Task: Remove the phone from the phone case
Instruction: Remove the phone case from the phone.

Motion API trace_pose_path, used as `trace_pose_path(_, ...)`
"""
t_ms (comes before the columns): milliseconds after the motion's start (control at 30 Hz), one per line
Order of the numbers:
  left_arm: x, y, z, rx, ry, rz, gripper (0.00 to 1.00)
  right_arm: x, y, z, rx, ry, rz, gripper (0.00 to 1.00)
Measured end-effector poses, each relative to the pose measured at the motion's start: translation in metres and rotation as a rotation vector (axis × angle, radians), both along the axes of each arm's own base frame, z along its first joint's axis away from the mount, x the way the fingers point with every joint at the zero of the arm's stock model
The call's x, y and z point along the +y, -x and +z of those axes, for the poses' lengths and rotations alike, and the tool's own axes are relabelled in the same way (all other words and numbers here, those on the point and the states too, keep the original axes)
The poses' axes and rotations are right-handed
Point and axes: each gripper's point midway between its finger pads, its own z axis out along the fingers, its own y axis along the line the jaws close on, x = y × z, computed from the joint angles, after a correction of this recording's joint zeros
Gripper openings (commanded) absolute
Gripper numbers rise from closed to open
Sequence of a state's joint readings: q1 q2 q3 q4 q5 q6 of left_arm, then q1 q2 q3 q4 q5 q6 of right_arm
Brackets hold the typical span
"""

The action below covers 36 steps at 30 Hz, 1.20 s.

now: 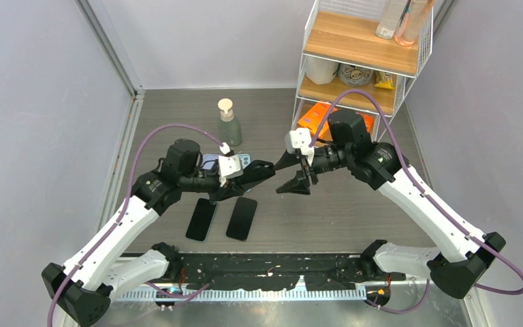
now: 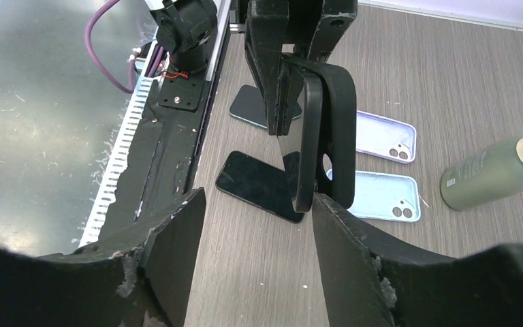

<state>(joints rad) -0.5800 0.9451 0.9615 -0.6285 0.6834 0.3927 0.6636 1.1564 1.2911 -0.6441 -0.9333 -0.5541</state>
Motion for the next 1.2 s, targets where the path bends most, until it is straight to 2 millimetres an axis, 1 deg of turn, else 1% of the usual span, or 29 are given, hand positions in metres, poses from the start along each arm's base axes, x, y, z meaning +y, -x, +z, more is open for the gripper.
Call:
trace_pose_path(500, -0.001, 0.004, -0.003, 0.044, 0.003, -0.003, 0.0, 0.007, -0.011, -0.005, 0.015, 0.004, -0.007, 0.5)
trace_pose_path(600, -0.001, 0.004, -0.003, 0.046, 0.004, -0.003, 0.0, 0.01, -0.013, -0.005, 0.023, 0.002, -0.003, 0.49)
trace_pose_path(933, -0.003, 0.003, -0.005, 0.073, 0.006, 0.002, 0.0, 0.022, -0.015, -0.021, 0.107, 0.025, 0.026, 0.44)
trace_pose_path(1000, -0.003, 0.003, -0.005, 0.078, 0.008, 0.005, 0.0, 0.024, -0.015, -0.022, 0.115, 0.026, 0.03, 0.41)
trace_pose_path(1067, -0.003, 0.004, -0.005, 0.083, 0.009, 0.008, 0.0, 0.026, -0.015, -0.023, 0.121, 0.025, 0.033, 0.36)
trace_pose_path(1100, -0.003, 0.004, -0.005, 0.088, 0.01, 0.01, 0.0, 0.027, -0.016, -0.024, 0.124, 0.026, 0.034, 0.31)
trace_pose_path(1133, -0.003, 0.004, -0.005, 0.093, 0.011, 0.013, 0.0, 0.028, -0.017, -0.025, 0.126, 0.027, 0.034, 0.28)
trace_pose_path(1167, -0.003, 0.004, -0.005, 0.096, 0.012, 0.015, 0.0, 0.03, -0.018, -0.025, 0.128, 0.027, 0.033, 0.21)
trace_pose_path(1200, -0.003, 0.004, -0.005, 0.099, 0.012, 0.017, 0.0, 0.03, -0.019, -0.026, 0.13, 0.028, 0.032, 0.17)
